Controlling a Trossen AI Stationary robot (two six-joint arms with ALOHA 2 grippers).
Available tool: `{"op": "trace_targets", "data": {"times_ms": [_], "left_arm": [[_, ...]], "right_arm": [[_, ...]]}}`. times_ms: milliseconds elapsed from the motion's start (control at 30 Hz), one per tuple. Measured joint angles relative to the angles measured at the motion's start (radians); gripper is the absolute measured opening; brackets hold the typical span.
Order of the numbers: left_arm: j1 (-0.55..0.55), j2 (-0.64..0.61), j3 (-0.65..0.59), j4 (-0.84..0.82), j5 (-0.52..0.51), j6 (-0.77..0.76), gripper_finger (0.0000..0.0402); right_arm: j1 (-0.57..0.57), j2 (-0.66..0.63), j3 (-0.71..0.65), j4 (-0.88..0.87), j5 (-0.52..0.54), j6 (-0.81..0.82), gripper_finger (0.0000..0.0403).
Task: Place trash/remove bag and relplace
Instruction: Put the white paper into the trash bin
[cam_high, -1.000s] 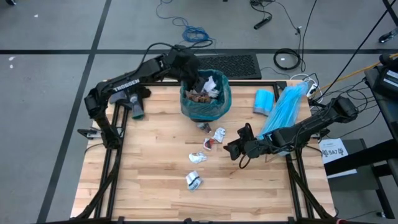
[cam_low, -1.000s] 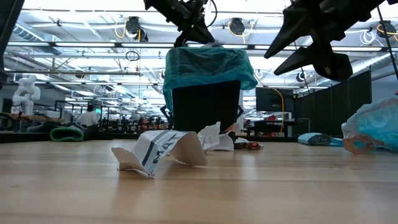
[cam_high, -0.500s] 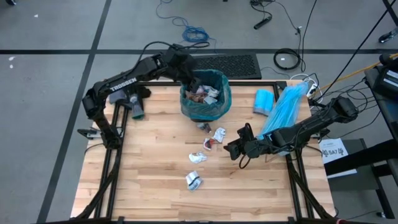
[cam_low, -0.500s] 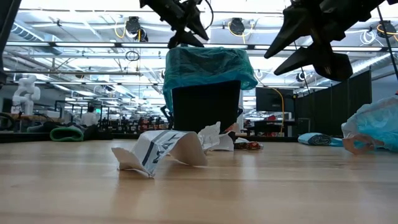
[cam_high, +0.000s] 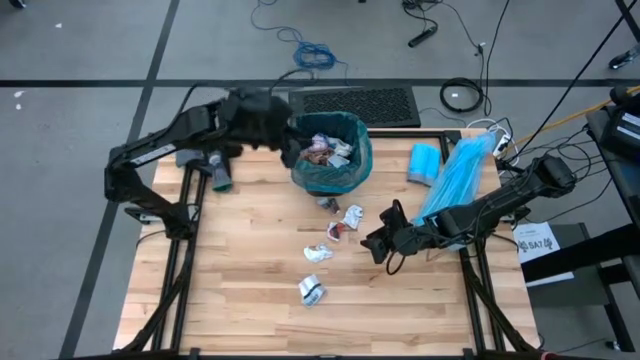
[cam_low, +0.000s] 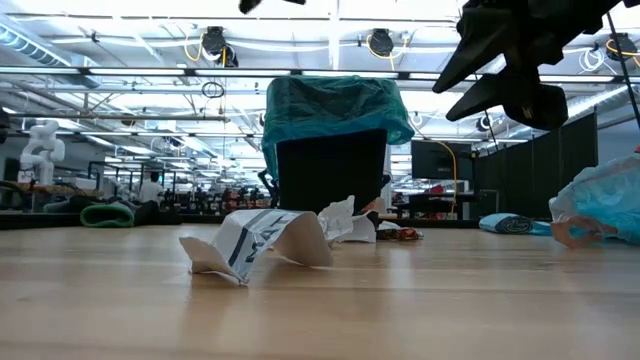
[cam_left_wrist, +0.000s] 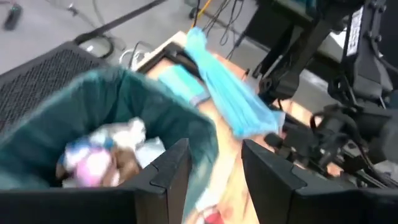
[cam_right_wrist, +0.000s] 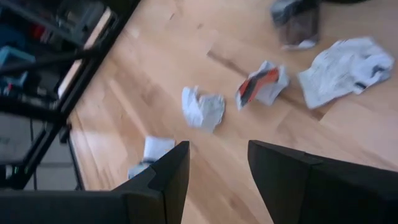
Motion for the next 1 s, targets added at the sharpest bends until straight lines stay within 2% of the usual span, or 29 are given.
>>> {"op": "trace_targets", "data": {"times_ms": [200, 433, 767, 1000], "left_arm": [[-0.182, -0.025, 0.000, -0.142, -0.190, -0.146, 0.0146], [-0.395, -0.006, 0.000, -0.262, -0.341, -0.360, 0.0146], [-0.626, 0.051, -0.001, -0.380, -0.458, -0.668, 0.0146], [-0.709, 0.135, -0.001, -0.383, -0.475, -0.815, 0.0146]], "right_arm": [[0.002, 0.000, 0.000, 0.000, -0.029, -0.058, 0.0155], [0.002, 0.000, 0.000, -0.013, -0.062, -0.138, 0.0155], [0.002, 0.000, 0.000, -0.133, -0.095, -0.161, 0.0155], [0.006, 0.000, 0.000, -0.159, -0.135, -0.178, 0.0155]]}}
